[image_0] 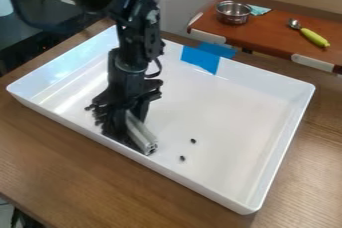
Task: Sweep into pile
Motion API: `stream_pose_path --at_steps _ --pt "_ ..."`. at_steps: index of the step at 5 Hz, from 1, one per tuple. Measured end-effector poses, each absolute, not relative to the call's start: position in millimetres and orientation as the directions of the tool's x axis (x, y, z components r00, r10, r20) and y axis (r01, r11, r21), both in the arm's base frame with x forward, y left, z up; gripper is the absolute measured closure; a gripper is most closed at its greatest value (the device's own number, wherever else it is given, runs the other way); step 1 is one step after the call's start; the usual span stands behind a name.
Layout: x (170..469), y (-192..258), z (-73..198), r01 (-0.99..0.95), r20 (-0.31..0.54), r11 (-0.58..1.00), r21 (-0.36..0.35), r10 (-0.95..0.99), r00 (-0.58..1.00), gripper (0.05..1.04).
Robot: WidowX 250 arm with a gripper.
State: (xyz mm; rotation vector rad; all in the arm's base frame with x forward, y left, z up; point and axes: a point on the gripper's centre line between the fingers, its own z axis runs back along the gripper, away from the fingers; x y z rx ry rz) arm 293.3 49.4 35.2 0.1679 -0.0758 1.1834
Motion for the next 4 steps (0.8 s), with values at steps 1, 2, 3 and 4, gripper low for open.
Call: stream_pose_path --at_steps 1,2,3,4 --pt "293 50 36 -0.926 0.146 0.367 0.091 0.915 0.377 0.692" --pt "309 51 43 -0.948 0.117 0.309 0.081 0.941 0.316 0.692" --pt "344 57 60 -0.972 0.085 0.232 0.022 0.969 0.233 0.692" --pt "370 65 81 -0.986 0.043 0.163 -0.031 0.986 0.161 0.692"
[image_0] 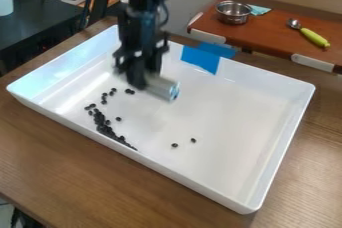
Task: Sweep into pile
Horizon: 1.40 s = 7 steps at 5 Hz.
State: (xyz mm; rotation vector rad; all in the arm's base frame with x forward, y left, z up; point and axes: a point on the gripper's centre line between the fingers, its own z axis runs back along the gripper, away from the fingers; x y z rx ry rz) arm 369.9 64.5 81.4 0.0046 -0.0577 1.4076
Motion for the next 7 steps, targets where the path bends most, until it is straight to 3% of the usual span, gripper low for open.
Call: stream_pose_path --at_steps 1,3,7 --pt "391 74 88 -0.992 0.045 0.115 -0.055 0.993 0.112 0.692" --pt "414 89 59 -0.998 0.107 0.052 -0.043 0.993 0.047 0.692" --pt "369 92 38 -0.999 0.133 0.052 -0.004 0.990 0.051 0.692"
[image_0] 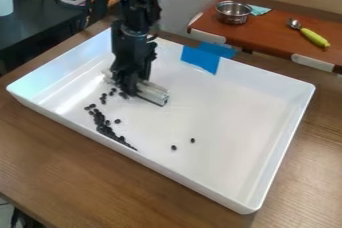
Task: Sweep into pile
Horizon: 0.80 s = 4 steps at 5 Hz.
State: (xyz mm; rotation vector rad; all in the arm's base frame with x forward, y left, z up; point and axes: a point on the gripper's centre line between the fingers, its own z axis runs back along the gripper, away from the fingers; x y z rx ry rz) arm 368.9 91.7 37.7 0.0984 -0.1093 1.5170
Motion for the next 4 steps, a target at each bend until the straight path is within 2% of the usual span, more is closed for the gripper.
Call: stream_pose_path --at_steps 4 --pt "280 86 37 -0.994 0.099 0.097 0.053 0.990 0.102 0.692"
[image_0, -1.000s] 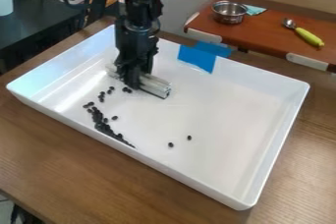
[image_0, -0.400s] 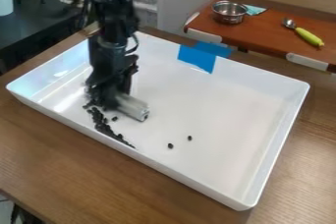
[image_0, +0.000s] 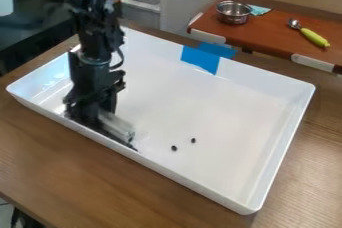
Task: Sweep into pile
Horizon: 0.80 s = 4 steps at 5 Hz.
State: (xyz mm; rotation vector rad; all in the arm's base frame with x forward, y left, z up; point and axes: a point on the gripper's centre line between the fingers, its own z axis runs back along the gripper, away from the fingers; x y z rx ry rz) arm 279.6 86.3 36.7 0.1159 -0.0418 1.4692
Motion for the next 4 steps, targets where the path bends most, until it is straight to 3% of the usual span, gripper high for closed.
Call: stream_pose_path --at_steps 1,2,4 --pt "282 84 38 -0.995 0.098 0.097 0.039 0.990 0.101 0.692" --pt "310 72 61 -0.997 0.060 0.073 -0.033 0.996 0.071 0.692" --pt "362 37 93 -0.991 -0.019 0.091 -0.102 0.995 0.094 0.692"
